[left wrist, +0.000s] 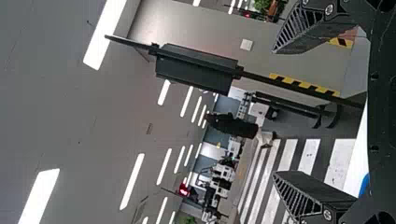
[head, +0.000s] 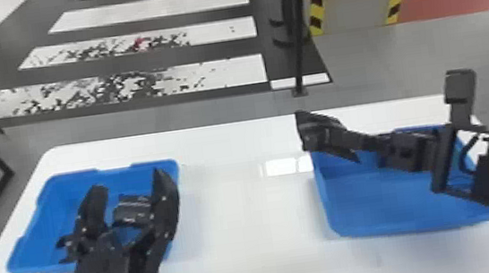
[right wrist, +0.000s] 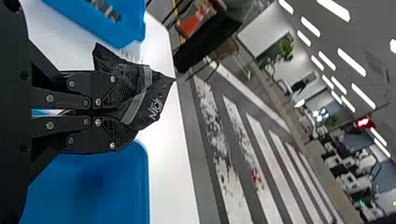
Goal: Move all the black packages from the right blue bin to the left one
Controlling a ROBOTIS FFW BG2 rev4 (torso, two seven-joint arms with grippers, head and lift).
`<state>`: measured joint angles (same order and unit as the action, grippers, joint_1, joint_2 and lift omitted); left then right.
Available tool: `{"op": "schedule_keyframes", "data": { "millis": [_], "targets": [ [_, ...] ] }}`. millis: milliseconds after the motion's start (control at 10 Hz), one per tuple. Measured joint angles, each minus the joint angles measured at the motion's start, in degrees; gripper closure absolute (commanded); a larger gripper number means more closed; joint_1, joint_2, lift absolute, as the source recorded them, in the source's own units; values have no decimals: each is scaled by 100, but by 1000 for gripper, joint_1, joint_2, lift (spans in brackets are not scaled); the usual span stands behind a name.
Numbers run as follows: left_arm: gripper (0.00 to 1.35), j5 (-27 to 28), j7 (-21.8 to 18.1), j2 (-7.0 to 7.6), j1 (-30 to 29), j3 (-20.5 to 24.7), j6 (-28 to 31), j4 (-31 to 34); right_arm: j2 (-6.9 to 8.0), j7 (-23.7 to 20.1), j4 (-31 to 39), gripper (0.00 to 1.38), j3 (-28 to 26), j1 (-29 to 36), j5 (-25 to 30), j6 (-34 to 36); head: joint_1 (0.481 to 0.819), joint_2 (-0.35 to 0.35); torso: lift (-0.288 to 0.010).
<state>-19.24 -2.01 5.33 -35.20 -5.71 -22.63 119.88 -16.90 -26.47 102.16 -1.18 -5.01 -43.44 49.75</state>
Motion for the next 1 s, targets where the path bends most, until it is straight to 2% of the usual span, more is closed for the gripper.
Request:
{"op": "schedule_keyframes", "data": {
  "millis": [200,400,800,1000],
  "targets": [
    [114,-365,0,98,13,-271,137,255,-92,-415,-119,1168,554,-196,-700,-230,695,143,-132],
    [116,-650,-2,227,71,-590,428,441,-163,-552,-348,1168,1152,-398,-1348,-297,695,170,-132],
    [117,-869,-116,378,171,-905,1092,544,-199,-543,-368,1168,1916,-649,-1883,-355,695,194,-132],
    [117,-785,-115,359,180,-839,1144,544,-203,-534,-354,1168,2304,-678,-2150,-350,695,230,-132]
  ]
}}
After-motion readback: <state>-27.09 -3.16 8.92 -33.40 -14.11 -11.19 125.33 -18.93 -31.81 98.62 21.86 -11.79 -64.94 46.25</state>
